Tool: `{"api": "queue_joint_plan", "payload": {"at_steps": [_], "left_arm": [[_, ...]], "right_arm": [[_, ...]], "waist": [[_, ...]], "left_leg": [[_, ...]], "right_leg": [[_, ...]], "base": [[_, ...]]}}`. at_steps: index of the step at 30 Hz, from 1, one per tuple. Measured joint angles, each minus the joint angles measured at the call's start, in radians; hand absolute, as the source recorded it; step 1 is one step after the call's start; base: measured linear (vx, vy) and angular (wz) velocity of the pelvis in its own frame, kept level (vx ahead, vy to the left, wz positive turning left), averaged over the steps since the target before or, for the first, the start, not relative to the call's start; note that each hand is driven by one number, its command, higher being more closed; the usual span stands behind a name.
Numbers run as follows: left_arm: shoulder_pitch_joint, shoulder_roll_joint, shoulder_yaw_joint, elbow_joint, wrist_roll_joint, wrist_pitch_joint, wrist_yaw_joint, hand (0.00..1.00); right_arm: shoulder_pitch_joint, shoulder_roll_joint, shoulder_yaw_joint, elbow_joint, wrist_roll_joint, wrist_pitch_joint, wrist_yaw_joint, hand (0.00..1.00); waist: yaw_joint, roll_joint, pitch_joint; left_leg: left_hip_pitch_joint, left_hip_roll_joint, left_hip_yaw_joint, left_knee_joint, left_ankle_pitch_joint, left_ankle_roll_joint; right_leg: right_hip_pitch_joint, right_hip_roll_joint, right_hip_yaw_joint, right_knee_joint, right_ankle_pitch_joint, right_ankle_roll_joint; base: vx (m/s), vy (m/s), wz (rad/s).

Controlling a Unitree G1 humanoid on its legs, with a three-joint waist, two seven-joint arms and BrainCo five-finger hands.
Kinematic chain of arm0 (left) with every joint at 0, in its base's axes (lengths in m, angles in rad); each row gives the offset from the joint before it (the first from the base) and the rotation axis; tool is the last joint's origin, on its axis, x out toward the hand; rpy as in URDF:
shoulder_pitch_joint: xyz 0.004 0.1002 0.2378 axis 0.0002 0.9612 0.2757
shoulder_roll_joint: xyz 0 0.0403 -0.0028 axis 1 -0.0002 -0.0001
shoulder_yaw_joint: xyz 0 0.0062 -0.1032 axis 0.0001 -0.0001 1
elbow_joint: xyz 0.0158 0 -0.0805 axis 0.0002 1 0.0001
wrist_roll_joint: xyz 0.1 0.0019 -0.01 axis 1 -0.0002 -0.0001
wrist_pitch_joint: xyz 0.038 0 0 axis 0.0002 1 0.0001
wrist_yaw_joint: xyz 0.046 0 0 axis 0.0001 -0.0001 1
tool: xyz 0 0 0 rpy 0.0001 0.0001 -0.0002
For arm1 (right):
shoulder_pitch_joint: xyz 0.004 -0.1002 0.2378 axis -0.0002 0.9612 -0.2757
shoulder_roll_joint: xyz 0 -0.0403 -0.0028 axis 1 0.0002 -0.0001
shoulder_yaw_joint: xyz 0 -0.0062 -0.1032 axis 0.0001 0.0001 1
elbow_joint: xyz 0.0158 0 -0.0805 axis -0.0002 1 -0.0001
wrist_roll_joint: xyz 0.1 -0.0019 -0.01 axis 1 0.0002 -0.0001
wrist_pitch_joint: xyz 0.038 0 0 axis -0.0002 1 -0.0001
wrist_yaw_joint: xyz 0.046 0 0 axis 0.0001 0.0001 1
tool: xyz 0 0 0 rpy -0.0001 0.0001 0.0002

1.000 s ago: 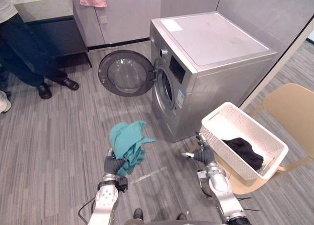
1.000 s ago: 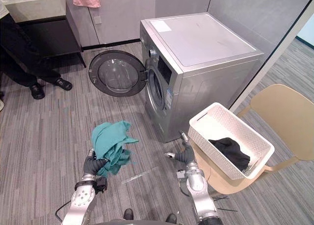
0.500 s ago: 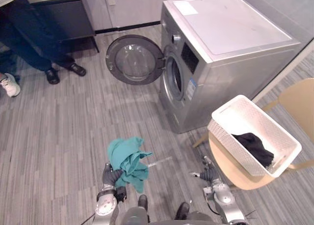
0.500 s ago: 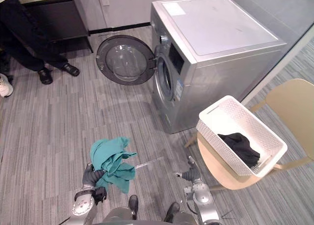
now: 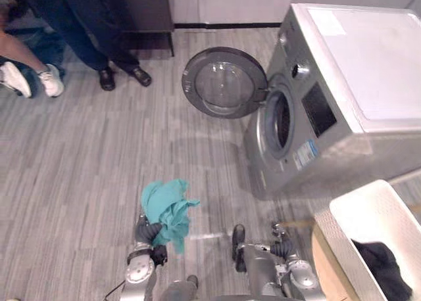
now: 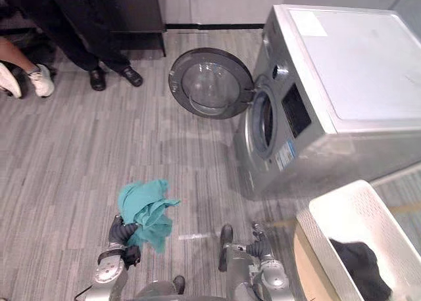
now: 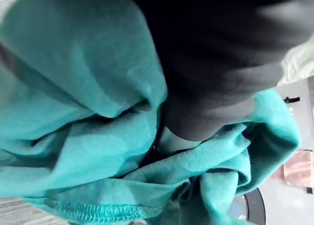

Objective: Pick up the laundry basket with both hands and put the clothes into the washing machine.

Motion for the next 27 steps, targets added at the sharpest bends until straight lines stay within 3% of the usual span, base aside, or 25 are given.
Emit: {"api": "queue_joint_plan", "payload": {"at_steps": [1, 2, 3, 4, 5, 7, 9, 10, 11, 12, 13, 14, 15, 16, 17, 20, 21, 22, 24, 25, 26, 27], "left_arm": [[0.002, -0.01, -0.008, 0.0, 0.002, 0.001, -0.005, 1.0], [0.006, -0.038, -0.004, -0.008, 0.002, 0.002, -0.006, 1.0], [0.01, -0.052, -0.003, -0.015, 0.002, 0.002, -0.006, 1.0], [0.028, -0.065, -0.005, -0.025, 0.002, 0.0, -0.006, 1.0], [0.027, -0.066, -0.008, -0.029, 0.001, 0.001, -0.006, 1.0], [0.026, -0.068, -0.008, -0.035, 0.001, 0.001, -0.006, 1.0], [0.013, -0.07, -0.009, -0.044, 0.001, 0.001, -0.006, 1.0], [0.012, -0.07, -0.012, -0.046, 0.002, 0.001, -0.006, 1.0], [0.01, -0.066, -0.026, -0.048, 0.002, 0.002, -0.006, 1.0], [0.009, -0.065, -0.03, -0.048, 0.002, 0.001, -0.006, 1.0], [0.008, -0.068, -0.031, -0.045, 0.002, 0.002, -0.007, 1.0], [0.008, -0.068, -0.034, -0.043, 0.002, 0.002, -0.007, 1.0], [0.015, -0.07, -0.041, -0.04, 0.003, 0.001, -0.007, 1.0], [0.009, -0.049, -0.05, -0.004, 0.004, 0.005, -0.006, 1.0], [0.006, -0.031, -0.056, 0.0, 0.004, 0.011, -0.007, 1.0], [0.011, -0.012, -0.058, 0.0, 0.012, 0.015, -0.007, 1.0], [0.014, -0.007, -0.059, 0.0, 0.014, 0.017, -0.008, 1.0], [0.011, 0.002, -0.058, -0.001, 0.019, 0.018, -0.007, 1.0], [0.001, 0.026, -0.055, -0.001, 0.02, 0.018, -0.007, 1.0], [-0.015, 0.039, -0.051, -0.001, 0.019, 0.019, -0.007, 1.0], [-0.024, 0.043, -0.04, -0.001, 0.019, 0.019, -0.007, 1.0], [-0.035, 0.043, -0.025, 0.007, 0.019, 0.02, -0.007, 1.0]], "right_arm": [[0.001, -0.002, -0.006, -0.024, 0.0, 0.001, 0.0, 0.0], [0.013, -0.004, -0.001, -0.071, 0.0, 0.001, 0.001, 0.0], [0.024, -0.004, 0.001, -0.103, 0.0, 0.0, 0.001, 0.0], [0.033, 0.0, 0.008, -0.148, 0.001, -0.003, -0.002, 0.0], [0.033, 0.002, 0.02, -0.177, 0.009, -0.006, -0.007, 0.0], [0.034, 0.011, 0.02, -0.203, 0.013, -0.017, -0.023, 0.0], [0.033, 0.017, 0.005, -0.214, 0.021, -0.017, -0.028, 0.0], [0.033, 0.019, 0.0, -0.213, 0.021, -0.017, -0.028, 0.0], [0.034, 0.019, -0.001, -0.202, 0.021, -0.016, -0.029, 0.0], [0.03, 0.019, -0.003, -0.189, 0.021, -0.017, -0.03, 0.0], [0.014, 0.019, -0.011, -0.141, 0.02, -0.017, -0.029, 0.0], [0.01, 0.019, -0.012, -0.119, 0.019, -0.017, -0.03, 0.0], [0.014, 0.015, -0.02, -0.088, 0.016, -0.016, -0.029, 0.0], [0.013, 0.039, -0.03, -0.049, 0.01, -0.01, -0.031, 0.0], [0.028, 0.053, -0.03, -0.049, 0.007, -0.01, -0.028, 0.0], [0.036, 0.066, -0.022, -0.035, -0.001, -0.009, -0.024, 0.0], [0.024, 0.064, -0.02, -0.018, -0.001, -0.009, -0.024, 0.0], [0.0, 0.062, -0.018, 0.014, -0.001, -0.009, -0.024, 0.0], [-0.037, 0.062, -0.007, 0.061, -0.001, -0.008, -0.024, 0.0], [-0.047, 0.062, -0.004, 0.071, -0.002, -0.008, -0.024, 0.0], [-0.054, 0.062, -0.004, 0.085, -0.003, -0.008, -0.025, 0.0], [-0.055, 0.055, -0.005, 0.097, -0.004, -0.007, -0.024, 0.0]], "waist": [[-0.003, 0.001, 0.001], [-0.002, 0.008, 0.002], [0.004, 0.013, 0.003], [0.024, 0.018, 0.003], [0.03, 0.018, 0.004], [0.057, 0.009, -0.003], [0.061, -0.001, -0.007], [0.064, -0.002, -0.006], [0.08, -0.005, -0.006], [0.083, -0.01, -0.007], [0.082, -0.008, -0.009], [0.082, 0.0, -0.013], [0.085, 0.027, -0.03], [0.077, -0.008, -0.043], [0.072, -0.026, -0.051], [0.056, -0.054, -0.062], [0.054, -0.056, -0.062], [0.053, -0.056, -0.062], [0.051, -0.057, -0.063], [0.049, -0.059, -0.064], [0.05, -0.06, -0.065], [0.05, -0.066, -0.068]], "left_leg": [[-0.033, -0.001, 0.028, 0.103, 0.007, -0.032], [-0.125, 0.002, 0.078, 0.356, 0.039, -0.12], [-0.175, 0.019, 0.106, 0.497, 0.091, -0.181], [-0.266, 0.08, 0.163, 0.727, 0.135, -0.191], [-0.326, 0.148, 0.234, 0.884, 0.108, -0.144], [-0.406, 0.215, 0.332, 0.932, 0.063, -0.07], [-0.474, 0.24, 0.411, 0.778, 0.028, -0.024], [-0.478, 0.237, 0.421, 0.702, 0.028, -0.023], [-0.47, 0.195, 0.398, 0.484, 0.031, -0.026], [-0.467, 0.165, 0.362, 0.39, 0.038, -0.026], [-0.437, 0.112, 0.274, 0.19, 0.081, -0.053], [-0.418, 0.1, 0.222, 0.099, 0.128, -0.053], [-0.393, 0.104, 0.152, 0.002, 0.265, -0.06], [-0.397, 0.087, 0.179, 0.068, 0.322, -0.078], [-0.386, 0.082, 0.216, 0.08, 0.266, -0.053], [-0.322, 0.083, 0.358, 0.105, 0.202, -0.013], [-0.281, 0.086, 0.414, 0.094, 0.184, -0.001], [-0.228, 0.096, 0.498, 0.066, 0.167, 0.011], [-0.17, 0.107, 0.598, 0.024, 0.158, 0.012], [-0.145, 0.115, 0.652, 0.003, 0.157, 0.009], [-0.133, 0.116, 0.683, -0.001, 0.155, 0.006], [-0.123, 0.117, 0.704, 0.0, 0.155, 0.006]], "right_leg": [[0.013, -0.005, -0.013, 0.029, -0.035, -0.013], [0.07, 0.009, -0.026, 0.024, -0.064, -0.028], [0.107, 0.025, -0.031, 0.011, -0.077, -0.039], [0.187, 0.06, -0.03, -0.023, -0.1, -0.054], [0.265, 0.093, -0.022, -0.064, -0.117, -0.073], [0.345, 0.109, 0.005, -0.12, -0.129, -0.081], [0.405, 0.104, 0.038, -0.182, -0.129, -0.08], [0.416, 0.1, 0.053, -0.191, -0.129, -0.08], [0.442, 0.081, 0.095, -0.21, -0.133, -0.072], [0.448, 0.068, 0.114, -0.21, -0.141, -0.059], [0.463, 0.055, 0.151, -0.21, -0.156, -0.035], [0.471, 0.056, 0.171, -0.209, -0.164, -0.02], [0.476, 0.067, 0.221, -0.196, -0.198, 0.03], [0.468, 0.037, 0.281, -0.153, -0.257, 0.066], [0.45, 0.015, 0.305, -0.116, -0.263, 0.076], [0.381, -0.033, 0.339, 0.013, -0.238, 0.12], [0.35, -0.055, 0.313, 0.068, -0.219, 0.149], [0.31, -0.094, 0.221, 0.119, -0.201, 0.159], [0.267, -0.149, -0.003, 0.129, -0.203, 0.131], [0.258, -0.16, -0.151, 0.102, -0.188, 0.089], [0.259, -0.16, -0.248, 0.067, -0.181, 0.06], [0.276, -0.154, -0.282, 0.023, -0.182, 0.055]], "base": [[0.43, -0.151, 0.36], [0.55, -0.198, 0.23], [0.54, -0.214, -0.04], [0.52, -0.19, -0.28], [0.49, -0.174, -0.37], [0.44, -0.107, -0.44], [0.45, -0.032, -0.42], [0.48, 0.09, -0.61], [0.39, 0.131, -0.68], [0.46, 0.208, -0.9], [0.31, 0.183, -0.7], [0.39, 0.295, -1.07], [0.39, 0.401, -1.34], [0.44, 0.465, -1.48], [0.33, 0.375, -1.13], [0.24, 0.266, -1.25], [0.14, 0.254, -1.62], [0.12, 0.271, -2.02], [0.06, 0.167, -1.67], [0.08, 0.074, -1.19], [0.1, 0.039, -1.32], [0.1, -0.053, -1.12]]}}
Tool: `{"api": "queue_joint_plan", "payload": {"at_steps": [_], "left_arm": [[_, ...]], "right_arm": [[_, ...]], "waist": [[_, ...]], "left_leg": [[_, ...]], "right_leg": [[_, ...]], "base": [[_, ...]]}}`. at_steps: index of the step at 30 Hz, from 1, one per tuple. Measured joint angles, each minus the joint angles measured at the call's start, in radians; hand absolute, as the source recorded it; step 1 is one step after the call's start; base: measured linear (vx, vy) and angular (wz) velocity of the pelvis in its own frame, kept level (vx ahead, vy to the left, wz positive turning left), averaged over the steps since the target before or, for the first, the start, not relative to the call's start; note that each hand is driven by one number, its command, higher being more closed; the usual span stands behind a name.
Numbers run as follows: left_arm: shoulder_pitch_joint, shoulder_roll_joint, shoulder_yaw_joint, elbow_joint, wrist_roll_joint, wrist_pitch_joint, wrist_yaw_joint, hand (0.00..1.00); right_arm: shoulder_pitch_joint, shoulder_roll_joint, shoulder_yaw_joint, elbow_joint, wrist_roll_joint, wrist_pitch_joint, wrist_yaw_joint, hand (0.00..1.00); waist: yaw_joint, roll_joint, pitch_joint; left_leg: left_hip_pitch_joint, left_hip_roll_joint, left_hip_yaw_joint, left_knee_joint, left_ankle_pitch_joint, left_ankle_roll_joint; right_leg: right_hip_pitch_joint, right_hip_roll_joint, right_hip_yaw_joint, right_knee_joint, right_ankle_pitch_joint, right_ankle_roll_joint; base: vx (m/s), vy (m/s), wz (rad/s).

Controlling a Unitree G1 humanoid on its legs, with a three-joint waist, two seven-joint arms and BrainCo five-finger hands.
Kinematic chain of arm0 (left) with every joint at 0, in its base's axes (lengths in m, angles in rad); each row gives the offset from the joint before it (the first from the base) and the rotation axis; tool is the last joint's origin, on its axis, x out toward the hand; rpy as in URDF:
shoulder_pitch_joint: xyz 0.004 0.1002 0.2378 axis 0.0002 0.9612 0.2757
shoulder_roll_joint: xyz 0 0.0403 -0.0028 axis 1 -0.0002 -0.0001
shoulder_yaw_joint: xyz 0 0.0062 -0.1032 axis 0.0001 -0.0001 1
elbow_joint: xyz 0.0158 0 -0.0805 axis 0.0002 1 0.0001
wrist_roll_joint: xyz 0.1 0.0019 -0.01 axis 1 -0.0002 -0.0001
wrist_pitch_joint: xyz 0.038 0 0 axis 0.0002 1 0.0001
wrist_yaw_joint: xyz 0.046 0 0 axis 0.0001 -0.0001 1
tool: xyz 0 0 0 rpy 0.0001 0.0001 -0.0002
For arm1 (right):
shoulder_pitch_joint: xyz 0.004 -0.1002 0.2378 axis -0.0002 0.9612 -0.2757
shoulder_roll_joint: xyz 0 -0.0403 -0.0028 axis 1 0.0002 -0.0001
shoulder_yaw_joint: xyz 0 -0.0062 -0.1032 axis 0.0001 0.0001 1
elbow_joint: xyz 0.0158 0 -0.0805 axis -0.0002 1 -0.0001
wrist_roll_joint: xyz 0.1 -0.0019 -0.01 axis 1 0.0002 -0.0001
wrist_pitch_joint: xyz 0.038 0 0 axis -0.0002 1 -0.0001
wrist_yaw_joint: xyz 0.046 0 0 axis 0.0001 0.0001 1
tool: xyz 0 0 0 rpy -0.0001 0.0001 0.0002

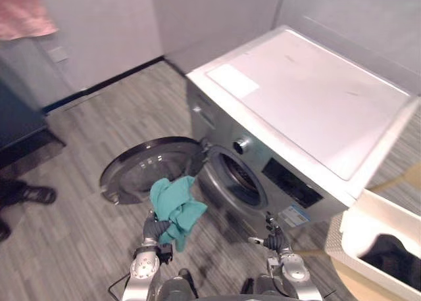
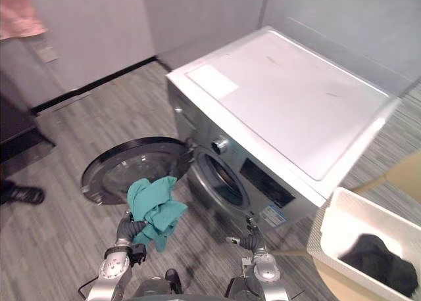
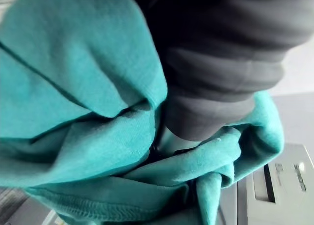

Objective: Pick up the laundry basket with both hands and put the clothes into the washing machine.

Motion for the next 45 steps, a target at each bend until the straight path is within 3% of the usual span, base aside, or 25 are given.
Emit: {"api": "queue_joint_plan", "payload": {"at_steps": [2, 4, 5, 8, 9, 10, 12, 14, 15, 16, 17, 21, 25, 28, 32, 38, 45], "left_arm": [[-0.004, 0.003, 0.009, 0.006, 0.0, 0.0, -0.001, 1.0], [-0.003, 0.001, 0.01, 0.035, 0.0, 0.001, -0.01, 1.0], [0.002, -0.003, 0.01, 0.041, 0.0, 0.002, -0.019, 1.0], [0.002, -0.019, 0.011, 0.07, 0.0, 0.005, -0.019, 1.0], [0.001, -0.027, 0.012, 0.081, 0.0, 0.005, -0.018, 1.0], [-0.003, -0.033, 0.012, 0.096, -0.001, 0.005, -0.017, 1.0], [-0.009, -0.032, 0.014, 0.098, -0.002, 0.005, -0.014, 1.0], [-0.016, -0.034, 0.019, 0.105, -0.005, 0.003, 0.007, 1.0], [-0.023, -0.028, 0.021, 0.108, -0.008, 0.003, 0.009, 1.0], [-0.054, -0.016, 0.019, 0.129, -0.014, 0.003, 0.016, 1.0], [-0.103, 0.002, 0.017, 0.135, -0.031, 0.004, 0.028, 1.0], [-0.201, 0.015, 0.016, 0.132, -0.06, 0.002, 0.052, 1.0], [-0.369, 0.032, -0.007, 0.121, -0.082, 0.002, 0.095, 1.0], [-0.512, 0.041, -0.014, 0.116, -0.107, 0.002, 0.12, 1.0], [-0.696, 0.073, -0.031, 0.096, -0.12, 0.002, 0.141, 1.0], [-1.088, 0.182, -0.058, 0.089, -0.112, 0.002, 0.195, 1.0], [-1.291, 0.277, -0.084, 0.095, 0.031, 0.013, 0.286, 1.0]], "right_arm": [[0.003, -0.014, -0.004, 0.002, -0.007, 0.002, 0.0, 0.0], [0.021, -0.023, -0.024, 0.015, -0.01, 0.006, -0.001, 0.0], [0.04, -0.026, -0.025, 0.03, -0.005, 0.006, -0.004, 0.0], [0.052, -0.056, -0.024, 0.032, 0.01, 0.006, -0.008, 0.0], [0.047, -0.066, -0.033, 0.032, 0.014, 0.006, -0.009, 0.0], [0.036, -0.075, -0.051, 0.038, 0.014, 0.005, -0.013, 0.0], [0.012, -0.082, -0.076, 0.069, 0.015, 0.005, -0.026, 0.0], [0.008, -0.093, -0.084, 0.094, 0.014, 0.004, -0.03, 0.0], [0.007, -0.099, -0.087, 0.095, 0.014, 0.004, -0.03, 0.0], [0.004, -0.087, -0.085, 0.091, 0.015, 0.004, -0.029, 0.0], [0.003, -0.08, -0.085, 0.077, 0.024, 0.004, -0.03, 0.0], [-0.032, -0.078, -0.085, 0.042, 0.05, 0.004, -0.043, 0.0], [-0.053, -0.076, -0.081, -0.104, 0.068, 0.005, -0.062, 0.0], [-0.082, -0.068, -0.078, -0.198, 0.092, 0.005, -0.086, 0.0], [-0.105, -0.059, -0.072, -0.298, 0.102, 0.002, -0.103, 0.0], [-0.112, -0.012, -0.072, -0.419, 0.131, -0.035, -0.131, 0.0], [-0.077, 0.024, -0.071, -0.567, 0.133, -0.087, -0.127, 0.0]], "waist": [[-0.018, 0.005, 0.002], [-0.039, 0.013, 0.004], [-0.038, 0.016, 0.006], [-0.02, 0.036, 0.014], [-0.019, 0.05, 0.019], [-0.023, 0.054, 0.023], [-0.024, 0.057, 0.033], [-0.023, 0.075, 0.033], [-0.024, 0.076, 0.035], [-0.024, 0.04, 0.055], [-0.033, 0.022, 0.086], [-0.032, 0.024, 0.168], [-0.034, 0.016, 0.233], [-0.033, -0.002, 0.27], [-0.045, -0.007, 0.279], [-0.057, -0.029, 0.305], [-0.083, -0.049, 0.328]], "left_leg": [[0.001, 0.005, 0.0, 0.008, 0.0, 0.0], [-0.012, 0.053, -0.001, 0.108, -0.026, -0.014], [-0.039, 0.102, -0.004, 0.237, -0.048, -0.01], [-0.093, 0.16, -0.106, 0.44, -0.044, -0.003], [-0.132, 0.154, -0.188, 0.497, -0.048, -0.002], [-0.132, 0.123, -0.261, 0.461, -0.091, -0.03], [-0.13, 0.072, -0.335, 0.38, -0.136, -0.047], [-0.118, 0.046, -0.368, 0.196, -0.08, -0.078], [-0.111, 0.045, -0.369, 0.197, -0.102, -0.083], [-0.118, 0.014, -0.349, 0.227, -0.107, -0.079], [-0.162, 0.005, -0.335, 0.296, -0.113, -0.07], [-0.292, 0.042, -0.298, 0.525, -0.178, -0.039], [-0.491, 0.1, -0.271, 0.734, -0.322, -0.006], [-0.65, 0.145, -0.273, 0.87, -0.372, -0.002], [-0.863, 0.196, -0.294, 0.997, -0.379, 0.006], [-1.198, 0.249, -0.379, 1.208, -0.383, 0.001], [-1.362, 0.283, -0.426, 1.309, -0.394, -0.004]], "right_leg": [[0.013, 0.032, 0.032, -0.058, 0.0, 0.001], [0.056, 0.06, 0.045, -0.111, 0.003, -0.002], [0.078, 0.089, 0.064, -0.127, 0.001, -0.004], [0.096, 0.133, 0.131, -0.124, -0.008, -0.02], [0.092, 0.141, 0.167, -0.12, -0.009, -0.026], [0.078, 0.139, 0.205, -0.109, -0.008, -0.026], [0.065, 0.129, 0.263, -0.098, -0.007, -0.024], [0.029, 0.127, 0.31, -0.04, -0.009, -0.011], [0.009, 0.122, 0.331, -0.004, -0.026, 0.013], [-0.038, 0.088, 0.36, 0.074, -0.057, 0.039], [-0.087, 0.065, 0.366, 0.14, -0.058, 0.041], [-0.227, 0.067, 0.42, 0.319, -0.068, 0.048], [-0.448, 0.079, 0.445, 0.51, -0.163, 0.067], [-0.616, 0.091, 0.463, 0.637, -0.197, 0.053], [-0.83, 0.118, 0.467, 0.751, -0.204, 0.046], [-1.143, 0.152, 0.457, 0.952, -0.204, 0.017], [-1.295, 0.178, 0.444, 1.039, -0.207, 0.011]], "base": [[0.07, -0.12, -0.66], [0.08, -0.142, -0.33], [0.05, -0.116, -0.51], [0.05, -0.071, -0.81], [0.1, 0.041, -0.92], [0.08, 0.067, -0.91], [0.08, 0.152, -0.89], [0.07, 0.226, -0.87], [0.05, 0.176, -0.52], [0.0, 0.173, -0.28], [-0.04, 0.145, -0.16], [-0.18, 0.135, -0.36], [-0.18, 0.034, -0.32], [-0.26, -0.024, -0.21], [-0.23, -0.062, -0.2], [-0.11, -0.088, -0.14], [-0.03, -0.064, -0.12]]}}
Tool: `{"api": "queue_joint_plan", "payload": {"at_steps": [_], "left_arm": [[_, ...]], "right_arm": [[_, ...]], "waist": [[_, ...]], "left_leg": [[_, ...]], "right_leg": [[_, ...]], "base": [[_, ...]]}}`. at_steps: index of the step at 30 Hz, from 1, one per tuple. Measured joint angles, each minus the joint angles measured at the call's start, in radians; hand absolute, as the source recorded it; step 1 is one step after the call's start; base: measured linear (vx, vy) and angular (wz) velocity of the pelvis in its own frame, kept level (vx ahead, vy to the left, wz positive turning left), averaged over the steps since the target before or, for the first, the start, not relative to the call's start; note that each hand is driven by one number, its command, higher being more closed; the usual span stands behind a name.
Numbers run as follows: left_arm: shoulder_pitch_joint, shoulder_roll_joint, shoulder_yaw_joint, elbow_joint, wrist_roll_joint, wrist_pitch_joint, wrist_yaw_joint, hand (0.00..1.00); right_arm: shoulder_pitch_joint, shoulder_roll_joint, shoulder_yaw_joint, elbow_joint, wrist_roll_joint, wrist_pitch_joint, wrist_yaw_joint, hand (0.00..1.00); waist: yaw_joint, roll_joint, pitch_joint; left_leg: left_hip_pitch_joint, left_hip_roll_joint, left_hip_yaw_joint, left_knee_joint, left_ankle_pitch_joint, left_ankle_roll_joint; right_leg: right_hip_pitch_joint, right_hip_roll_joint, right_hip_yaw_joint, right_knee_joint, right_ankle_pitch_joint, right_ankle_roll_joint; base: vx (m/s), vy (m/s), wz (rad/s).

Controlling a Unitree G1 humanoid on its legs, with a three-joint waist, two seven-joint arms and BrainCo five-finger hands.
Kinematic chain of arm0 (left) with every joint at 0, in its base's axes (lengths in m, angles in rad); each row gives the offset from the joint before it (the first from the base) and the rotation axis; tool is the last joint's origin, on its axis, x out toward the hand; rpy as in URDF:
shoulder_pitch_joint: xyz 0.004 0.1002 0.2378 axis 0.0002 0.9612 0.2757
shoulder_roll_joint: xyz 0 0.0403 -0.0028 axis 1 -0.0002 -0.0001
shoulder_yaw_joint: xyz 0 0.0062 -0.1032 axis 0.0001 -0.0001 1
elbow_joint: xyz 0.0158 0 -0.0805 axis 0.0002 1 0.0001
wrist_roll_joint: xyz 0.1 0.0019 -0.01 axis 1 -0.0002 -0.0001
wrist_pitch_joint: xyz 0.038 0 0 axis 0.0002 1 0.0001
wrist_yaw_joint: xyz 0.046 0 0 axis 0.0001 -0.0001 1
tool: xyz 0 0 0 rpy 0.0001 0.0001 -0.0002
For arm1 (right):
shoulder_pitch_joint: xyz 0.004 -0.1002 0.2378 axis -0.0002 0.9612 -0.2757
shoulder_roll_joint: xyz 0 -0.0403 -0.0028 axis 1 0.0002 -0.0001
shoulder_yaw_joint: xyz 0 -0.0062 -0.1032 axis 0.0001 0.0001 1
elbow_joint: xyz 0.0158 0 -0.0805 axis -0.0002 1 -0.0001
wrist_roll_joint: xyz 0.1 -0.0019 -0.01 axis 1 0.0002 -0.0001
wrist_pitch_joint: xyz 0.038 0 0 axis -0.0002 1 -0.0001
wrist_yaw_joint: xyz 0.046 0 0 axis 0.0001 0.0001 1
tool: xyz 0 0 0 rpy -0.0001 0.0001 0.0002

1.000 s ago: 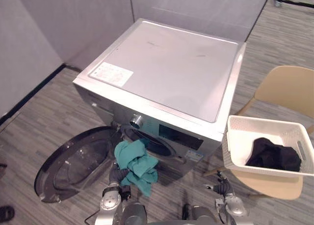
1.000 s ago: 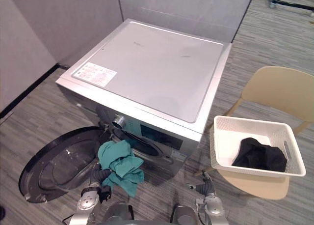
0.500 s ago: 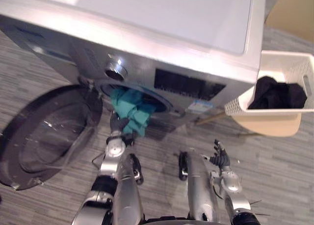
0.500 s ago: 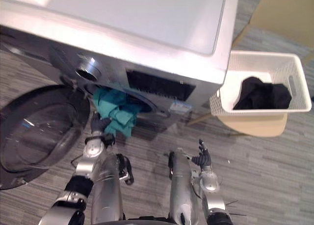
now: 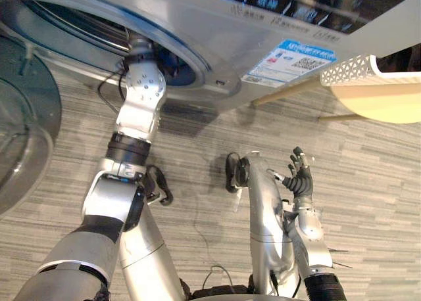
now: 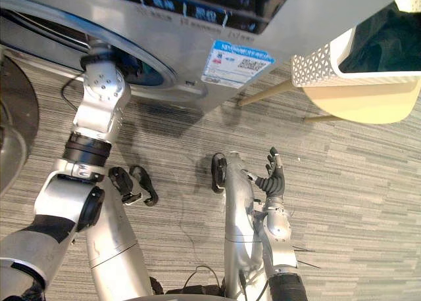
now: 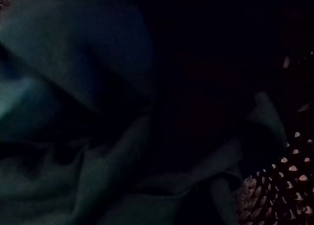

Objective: Pick up the laundry basket with both hands and put the clothes into the washing machine.

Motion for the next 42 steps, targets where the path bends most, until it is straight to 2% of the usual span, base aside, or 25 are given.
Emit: {"api": "queue_joint_plan", "payload": {"at_steps": [1, 2, 3, 7, 9, 11, 16, 19, 27, 30, 31, 35, 39, 42], "left_arm": [[-0.029, 0.013, -0.004, 0.006, 0.048, 0.017, 0.023, 1.0], [-0.063, 0.028, -0.008, 0.035, 0.079, 0.026, 0.032, 0.0], [-0.081, 0.034, -0.008, 0.055, 0.096, 0.035, 0.035, 0.0], [-0.183, 0.072, -0.028, 0.165, 0.258, 0.118, 0.045, 0.0], [-0.225, 0.083, -0.048, 0.207, 0.377, 0.172, 0.0, 0.0], [-0.242, 0.093, -0.069, 0.243, 0.43, 0.189, -0.039, 0.0], [-0.245, 0.105, -0.073, 0.267, 0.504, 0.201, -0.111, 0.0], [-0.267, 0.105, -0.07, 0.286, 0.528, 0.22, -0.13, 0.0], [-0.263, 0.093, 0.015, 0.28, 0.521, 0.23, -0.131, 0.0], [-0.177, 0.085, 0.056, 0.225, 0.502, 0.229, -0.128, 0.0], [-0.133, 0.081, 0.076, 0.2, 0.487, 0.229, -0.128, 0.0], [0.059, 0.045, 0.124, 0.041, 0.433, 0.229, -0.124, 0.0], [0.377, -0.024, 0.157, -0.159, 0.39, 0.222, -0.122, 0.0], [0.671, -0.132, 0.172, -0.227, 0.345, 0.221, -0.13, 0.0]], "right_arm": [[0.017, 0.0, 0.0, -0.021, 0.0, -0.01, 0.0, 0.0], [0.029, 0.0, 0.0, -0.037, 0.001, -0.014, 0.001, 0.0], [0.034, 0.0, 0.0, -0.044, 0.003, -0.02, 0.001, 0.0], [0.05, -0.001, 0.001, -0.077, 0.032, -0.047, 0.022, 0.0], [0.052, -0.004, -0.002, -0.085, 0.052, -0.057, 0.047, 0.0], [0.059, -0.003, 0.003, -0.106, 0.077, -0.061, 0.074, 0.0], [0.097, -0.002, 0.029, -0.15, 0.092, -0.076, 0.126, 0.0], [0.098, -0.002, 0.029, -0.154, 0.108, -0.075, 0.129, 0.0], [0.111, 0.008, 0.039, -0.197, 0.11, -0.071, 0.131, 0.0], [0.171, 0.021, 0.081, -0.222, 0.108, -0.071, 0.133, 0.0], [0.187, 0.024, 0.093, -0.223, 0.106, -0.069, 0.142, 0.0], [0.205, 0.036, 0.112, -0.225, 0.091, -0.042, 0.151, 0.0], [0.208, 0.036, 0.109, -0.225, 0.064, -0.018, 0.15, 0.0], [0.238, 0.03, 0.094, -0.221, 0.028, 0.011, 0.149, 0.0]], "waist": [[0.0, 0.0, 0.0], [0.0, 0.0, 0.0], [-0.001, 0.0, 0.0], [-0.003, -0.001, 0.0], [-0.003, -0.001, 0.0], [-0.002, -0.001, 0.0], [-0.002, -0.005, -0.003], [0.002, -0.012, -0.007], [0.003, -0.039, -0.026], [0.008, -0.062, -0.098], [0.016, -0.061, -0.112], [0.029, -0.061, -0.125], [0.037, -0.057, -0.142], [0.052, -0.041, -0.171]], "left_leg": [[-0.023, 0.002, -0.007, 0.006, 0.0, 0.0], [-0.044, 0.005, -0.017, 0.018, 0.0, 0.0], [-0.053, 0.005, -0.02, 0.024, 0.0, 0.0], [-0.105, 0.0, -0.037, 0.044, 0.0, 0.0], [-0.131, -0.004, -0.052, 0.05, 0.001, 0.001], [-0.138, -0.007, -0.056, 0.051, 0.001, 0.001], [-0.145, -0.021, -0.064, 0.05, 0.001, 0.0], [-0.15, -0.024, -0.074, 0.05, 0.004, -0.004], [-0.089, -0.048, -0.087, 0.041, 0.009, -0.012], [-0.065, -0.055, -0.077, 0.001, 0.016, -0.024], [-0.048, -0.058, -0.081, -0.013, 0.02, -0.031], [0.041, -0.076, -0.075, -0.079, 0.034, -0.046], [0.19, -0.093, -0.06, -0.197, 0.054, -0.057], [0.369, -0.108, -0.02, -0.334, 0.076, -0.066]], "right_leg": [[-0.019, 0.001, -0.005, 0.003, 0.001, -0.001], [-0.034, 0.002, -0.011, 0.011, 0.002, -0.004], [-0.042, 0.002, -0.012, 0.018, 0.002, -0.004], [-0.08, 0.001, -0.02, 0.033, 0.003, -0.005], [-0.091, -0.004, -0.032, 0.034, 0.002, -0.005], [-0.093, -0.008, -0.036, 0.034, 0.001, -0.006], [-0.093, -0.025, -0.046, 0.045, -0.012, -0.02], [-0.093, -0.027, -0.055, 0.049, -0.013, -0.022], [-0.023, -0.05, -0.069, 0.064, -0.043, -0.034], [-0.004, -0.06, -0.077, 0.043, -0.052, -0.043], [0.02, -0.062, -0.088, 0.031, -0.054, -0.048], [0.112, -0.076, -0.106, -0.02, -0.06, -0.054], [0.261, -0.087, -0.125, -0.123, -0.061, -0.056], [0.429, -0.093, -0.132, -0.242, -0.057, -0.051]], "base": [[-0.01, -0.033, -0.06], [0.0, -0.03, -0.06], [0.0, 0.0, 0.0], [0.0, 0.0, 0.0], [0.03, -0.006, 0.03], [0.03, -0.004, 0.04], [0.03, -0.021, 0.1], [0.03, -0.035, 0.05], [0.02, -0.042, 0.15], [0.04, -0.073, 0.15], [0.07, -0.084, 0.11], [0.07, -0.058, 0.21], [0.1, -0.08, 0.24], [0.16, -0.074, 0.23]]}}
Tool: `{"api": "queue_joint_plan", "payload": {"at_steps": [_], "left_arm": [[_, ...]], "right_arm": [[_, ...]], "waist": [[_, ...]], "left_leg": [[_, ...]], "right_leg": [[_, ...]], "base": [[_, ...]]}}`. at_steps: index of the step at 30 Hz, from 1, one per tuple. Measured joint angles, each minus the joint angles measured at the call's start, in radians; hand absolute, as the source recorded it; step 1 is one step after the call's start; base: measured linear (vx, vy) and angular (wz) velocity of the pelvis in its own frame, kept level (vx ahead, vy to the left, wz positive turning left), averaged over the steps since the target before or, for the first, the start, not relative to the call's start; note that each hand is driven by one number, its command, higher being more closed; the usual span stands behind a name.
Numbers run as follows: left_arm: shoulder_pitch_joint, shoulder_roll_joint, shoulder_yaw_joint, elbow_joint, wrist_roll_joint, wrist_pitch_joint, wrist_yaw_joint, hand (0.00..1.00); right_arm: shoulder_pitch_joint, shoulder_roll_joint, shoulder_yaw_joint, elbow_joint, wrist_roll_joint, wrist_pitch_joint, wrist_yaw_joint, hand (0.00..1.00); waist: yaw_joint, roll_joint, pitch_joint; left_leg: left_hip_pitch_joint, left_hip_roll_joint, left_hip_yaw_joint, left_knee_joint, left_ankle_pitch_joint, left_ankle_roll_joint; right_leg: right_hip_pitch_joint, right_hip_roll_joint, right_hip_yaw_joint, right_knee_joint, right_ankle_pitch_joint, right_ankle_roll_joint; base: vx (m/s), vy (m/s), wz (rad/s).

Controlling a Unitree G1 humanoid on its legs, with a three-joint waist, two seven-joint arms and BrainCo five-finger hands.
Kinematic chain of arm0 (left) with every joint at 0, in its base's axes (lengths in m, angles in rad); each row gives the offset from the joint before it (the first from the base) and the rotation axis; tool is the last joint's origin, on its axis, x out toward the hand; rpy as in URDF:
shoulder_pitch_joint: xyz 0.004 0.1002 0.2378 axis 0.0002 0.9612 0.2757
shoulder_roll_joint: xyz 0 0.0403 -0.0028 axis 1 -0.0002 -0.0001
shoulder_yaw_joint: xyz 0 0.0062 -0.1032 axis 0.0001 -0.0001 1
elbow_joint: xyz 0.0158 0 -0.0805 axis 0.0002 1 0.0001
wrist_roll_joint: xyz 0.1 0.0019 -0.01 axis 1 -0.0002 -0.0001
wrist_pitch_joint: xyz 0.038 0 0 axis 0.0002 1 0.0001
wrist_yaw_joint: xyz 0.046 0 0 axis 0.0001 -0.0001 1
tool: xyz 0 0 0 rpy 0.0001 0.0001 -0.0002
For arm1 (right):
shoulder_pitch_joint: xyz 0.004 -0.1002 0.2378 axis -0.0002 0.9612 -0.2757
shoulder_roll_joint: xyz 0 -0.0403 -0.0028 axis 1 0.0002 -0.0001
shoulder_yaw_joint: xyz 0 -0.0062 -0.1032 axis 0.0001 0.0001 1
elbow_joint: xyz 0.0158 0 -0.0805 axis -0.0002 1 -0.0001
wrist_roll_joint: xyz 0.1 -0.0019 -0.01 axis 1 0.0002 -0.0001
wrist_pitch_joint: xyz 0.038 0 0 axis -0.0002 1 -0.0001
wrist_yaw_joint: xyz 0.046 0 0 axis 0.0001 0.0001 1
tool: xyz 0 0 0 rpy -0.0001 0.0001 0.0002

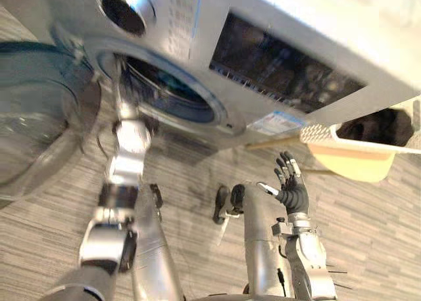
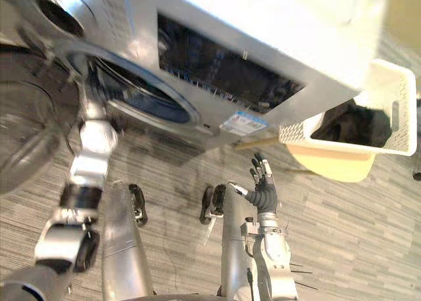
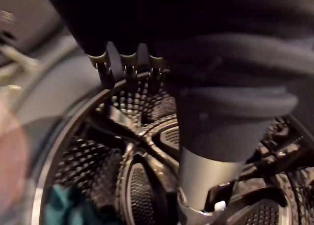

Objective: Pick up the laundry basket with both hands and put the clothes into the washing machine.

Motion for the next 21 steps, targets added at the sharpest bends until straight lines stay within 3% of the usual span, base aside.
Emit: {"api": "queue_joint_plan", "payload": {"at_steps": [2, 4, 5, 8, 11, 13, 16, 21], "left_arm": [[0.238, -0.1, -0.005, -0.014, -0.06, -0.027, -0.01, 0.0], [0.367, -0.143, -0.008, -0.012, -0.082, -0.051, -0.024, 0.0], [0.467, -0.178, -0.013, 0.006, -0.103, -0.077, -0.034, 0.0], [0.567, -0.208, -0.01, 0.14, -0.141, -0.115, -0.07, 0.0], [0.594, -0.212, 0.0, 0.286, -0.15, -0.122, -0.096, 0.0], [0.581, -0.21, 0.014, 0.466, -0.16, -0.125, -0.119, 0.0], [0.572, -0.205, 0.024, 0.584, -0.169, -0.124, -0.135, 0.0], [0.575, -0.184, 0.029, 0.645, -0.169, -0.125, -0.152, 0.0]], "right_arm": [[0.028, -0.017, -0.01, 0.04, -0.006, 0.013, -0.001, 0.0], [0.029, -0.022, -0.022, 0.094, -0.007, 0.026, -0.001, 0.0], [0.026, -0.033, -0.037, 0.156, -0.007, 0.025, -0.002, 0.0], [0.007, -0.042, -0.062, 0.293, -0.01, 0.031, -0.003, 0.0], [-0.009, -0.045, -0.074, 0.402, -0.03, 0.035, -0.01, 0.0], [-0.053, -0.051, -0.098, 0.586, -0.041, 0.039, -0.024, 0.0], [-0.102, -0.073, -0.148, 0.76, -0.042, 0.048, -0.033, 0.0], [-0.123, -0.11, -0.183, 0.878, -0.068, 0.064, -0.051, 0.0]], "waist": [[0.012, 0.039, -0.037], [0.018, 0.05, -0.071], [0.034, 0.07, -0.093], [0.038, 0.095, -0.141], [0.038, 0.11, -0.183], [0.031, 0.115, -0.218], [0.029, 0.134, -0.232], [0.023, 0.157, -0.245]], "left_leg": [[0.171, -0.008, 0.03, -0.138, 0.021, -0.011], [0.282, -0.017, 0.063, -0.237, 0.044, -0.011], [0.4, -0.024, 0.098, -0.336, 0.067, -0.012], [0.595, -0.045, 0.176, -0.533, 0.128, -0.002], [0.696, -0.057, 0.218, -0.664, 0.171, -0.004], [0.795, -0.085, 0.251, -0.821, 0.24, -0.005], [0.904, -0.109, 0.292, -0.99, 0.316, -0.007], [1.008, -0.122, 0.333, -1.051, 0.334, -0.012]], "right_leg": [[0.17, 0.003, -0.017, -0.141, 0.025, 0.007], [0.266, 0.003, -0.016, -0.235, 0.045, 0.016], [0.371, 0.007, -0.015, -0.333, 0.074, 0.026], [0.538, 0.009, -0.009, -0.519, 0.14, 0.044], [0.618, 0.023, 0.003, -0.648, 0.191, 0.052], [0.695, 0.033, 0.019, -0.795, 0.256, 0.059], [0.782, 0.051, 0.042, -0.953, 0.337, 0.064], [0.854, 0.08, 0.122, -1.042, 0.392, 0.069]], "base": [[0.25, -0.04, 0.14], [0.25, 0.016, 0.03], [0.25, 0.046, -0.08], [0.21, 0.058, -0.12], [0.16, 0.031, -0.26], [0.13, 0.039, -0.23], [0.1, 0.028, -0.28], [0.04, 0.022, -0.49]]}}
